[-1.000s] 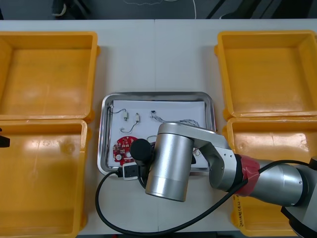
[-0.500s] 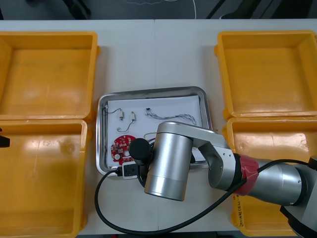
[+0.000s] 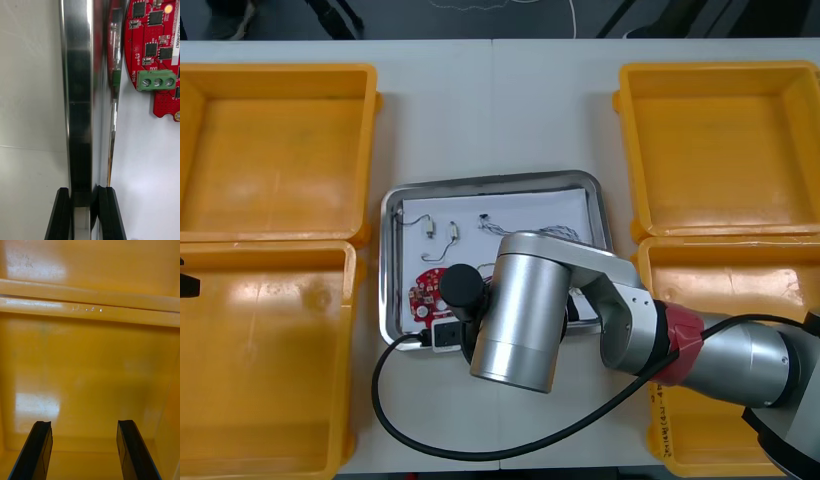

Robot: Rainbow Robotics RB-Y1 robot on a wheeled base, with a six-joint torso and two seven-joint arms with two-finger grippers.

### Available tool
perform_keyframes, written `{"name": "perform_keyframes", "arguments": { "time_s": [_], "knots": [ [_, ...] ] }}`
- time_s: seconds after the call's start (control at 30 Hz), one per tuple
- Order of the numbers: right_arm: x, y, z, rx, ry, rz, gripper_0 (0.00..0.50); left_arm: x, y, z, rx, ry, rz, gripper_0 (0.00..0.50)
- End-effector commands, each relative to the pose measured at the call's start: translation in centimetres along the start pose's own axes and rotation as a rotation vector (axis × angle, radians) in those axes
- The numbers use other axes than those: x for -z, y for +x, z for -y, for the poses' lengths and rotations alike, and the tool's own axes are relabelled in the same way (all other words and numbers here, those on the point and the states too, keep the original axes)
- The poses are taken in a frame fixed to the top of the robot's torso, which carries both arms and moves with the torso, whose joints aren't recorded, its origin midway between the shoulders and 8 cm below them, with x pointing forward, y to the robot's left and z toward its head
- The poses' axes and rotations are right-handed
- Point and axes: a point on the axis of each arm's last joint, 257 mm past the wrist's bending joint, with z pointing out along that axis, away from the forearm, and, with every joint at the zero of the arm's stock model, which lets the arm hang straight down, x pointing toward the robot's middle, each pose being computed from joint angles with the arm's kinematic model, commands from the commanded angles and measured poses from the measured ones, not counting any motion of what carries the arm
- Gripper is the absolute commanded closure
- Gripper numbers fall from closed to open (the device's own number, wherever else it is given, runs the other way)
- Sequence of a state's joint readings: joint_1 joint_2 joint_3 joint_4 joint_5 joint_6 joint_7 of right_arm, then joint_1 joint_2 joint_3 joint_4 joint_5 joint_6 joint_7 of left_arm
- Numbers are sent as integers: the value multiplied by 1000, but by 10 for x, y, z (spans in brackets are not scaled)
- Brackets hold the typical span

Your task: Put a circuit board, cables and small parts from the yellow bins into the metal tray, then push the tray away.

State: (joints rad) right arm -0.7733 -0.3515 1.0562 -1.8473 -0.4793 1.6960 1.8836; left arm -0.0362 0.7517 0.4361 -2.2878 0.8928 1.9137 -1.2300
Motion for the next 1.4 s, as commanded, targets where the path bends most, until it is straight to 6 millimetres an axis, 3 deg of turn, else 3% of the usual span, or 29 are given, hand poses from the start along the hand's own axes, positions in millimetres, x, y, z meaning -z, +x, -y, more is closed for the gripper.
{"name": "perform_keyframes", "arguments": {
  "time_s": [0.03,0.77,1.4],
  "knots": [
    [23,-20,19,-48,31,56,500,14,-2,-14,-118,-51,17,0],
    [40,-22,49,-104,80,76,500,14,-2,-14,-118,-51,17,0],
    [34,-36,89,-129,106,61,500,14,-2,-14,-118,-51,17,0]
  ]
}}
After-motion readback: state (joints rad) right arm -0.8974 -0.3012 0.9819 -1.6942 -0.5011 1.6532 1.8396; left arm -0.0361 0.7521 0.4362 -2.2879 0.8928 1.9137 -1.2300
